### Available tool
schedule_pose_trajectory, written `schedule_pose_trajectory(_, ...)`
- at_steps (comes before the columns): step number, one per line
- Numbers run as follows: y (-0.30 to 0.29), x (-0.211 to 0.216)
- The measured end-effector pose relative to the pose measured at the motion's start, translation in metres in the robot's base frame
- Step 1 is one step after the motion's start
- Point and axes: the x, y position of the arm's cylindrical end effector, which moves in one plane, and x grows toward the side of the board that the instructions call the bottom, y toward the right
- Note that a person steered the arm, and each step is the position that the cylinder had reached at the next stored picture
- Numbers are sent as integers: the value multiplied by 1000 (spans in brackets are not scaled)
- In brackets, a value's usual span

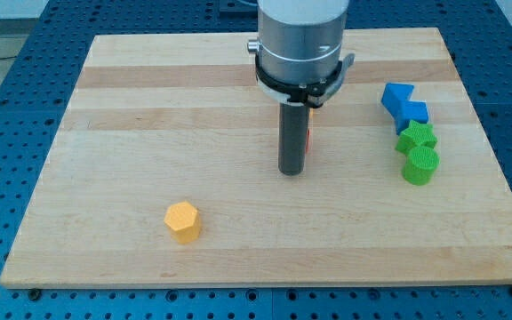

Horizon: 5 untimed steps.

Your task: Move the red circle below the yellow heart

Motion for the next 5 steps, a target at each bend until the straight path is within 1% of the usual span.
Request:
schedule_pose_trajectory(3, 0, -29)
schedule_pose_trajectory(5, 0, -35)
